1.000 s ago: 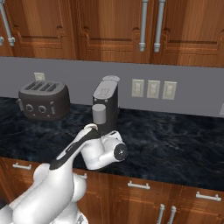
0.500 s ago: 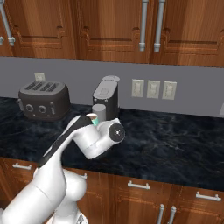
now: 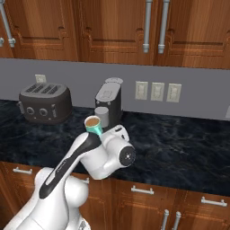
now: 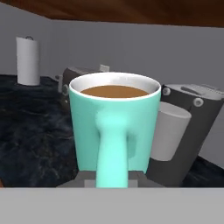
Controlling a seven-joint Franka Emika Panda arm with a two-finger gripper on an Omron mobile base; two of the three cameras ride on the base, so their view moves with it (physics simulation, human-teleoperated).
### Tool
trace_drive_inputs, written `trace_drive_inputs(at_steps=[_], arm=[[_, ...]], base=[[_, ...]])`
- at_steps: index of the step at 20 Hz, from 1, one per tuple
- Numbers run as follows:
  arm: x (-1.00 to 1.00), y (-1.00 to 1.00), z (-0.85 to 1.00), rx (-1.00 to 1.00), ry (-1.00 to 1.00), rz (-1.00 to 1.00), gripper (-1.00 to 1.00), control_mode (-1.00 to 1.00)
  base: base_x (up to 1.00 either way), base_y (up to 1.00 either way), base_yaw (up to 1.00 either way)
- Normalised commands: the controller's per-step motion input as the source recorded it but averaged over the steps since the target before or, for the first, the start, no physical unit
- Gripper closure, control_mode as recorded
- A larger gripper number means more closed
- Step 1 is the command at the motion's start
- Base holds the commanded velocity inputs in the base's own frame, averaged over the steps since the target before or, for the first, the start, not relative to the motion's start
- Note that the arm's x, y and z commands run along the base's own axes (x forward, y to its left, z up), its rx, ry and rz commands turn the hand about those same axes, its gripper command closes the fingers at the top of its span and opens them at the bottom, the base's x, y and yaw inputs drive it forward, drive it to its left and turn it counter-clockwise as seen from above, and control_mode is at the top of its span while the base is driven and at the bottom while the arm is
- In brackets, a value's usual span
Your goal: Pick up the brewed coffee from the coffee machine and place it next to the breakfast plate on the dining counter.
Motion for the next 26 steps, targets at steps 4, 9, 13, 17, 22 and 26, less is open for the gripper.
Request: trace_drive_inputs(at_steps=[4, 9, 13, 17, 22, 26], arm=[[-0.21, 0.21, 0.0, -0.02, -0.02, 0.02, 1.0, -1.0], [-0.15, 0.22, -0.07, -0.05, -0.05, 0.01, 1.0, 1.0], [0.0, 0.0, 0.0, 0.0, 0.0, 0.0, 1.0, 1.0], [0.0, 0.0, 0.0, 0.0, 0.0, 0.0, 1.0, 1.0], [0.0, 0.0, 0.0, 0.0, 0.0, 0.0, 1.0, 1.0], [0.0, 0.0, 0.0, 0.0, 0.0, 0.0, 1.0, 1.0]], base=[[0.0, 0.0, 0.0], [-0.2, 0.02, 0.0], [-1.0, 0.0, -0.05], [-0.85, 0.0, -0.53], [-0.32, 0.0, -0.87], [-0.02, 0.0, -0.98]])
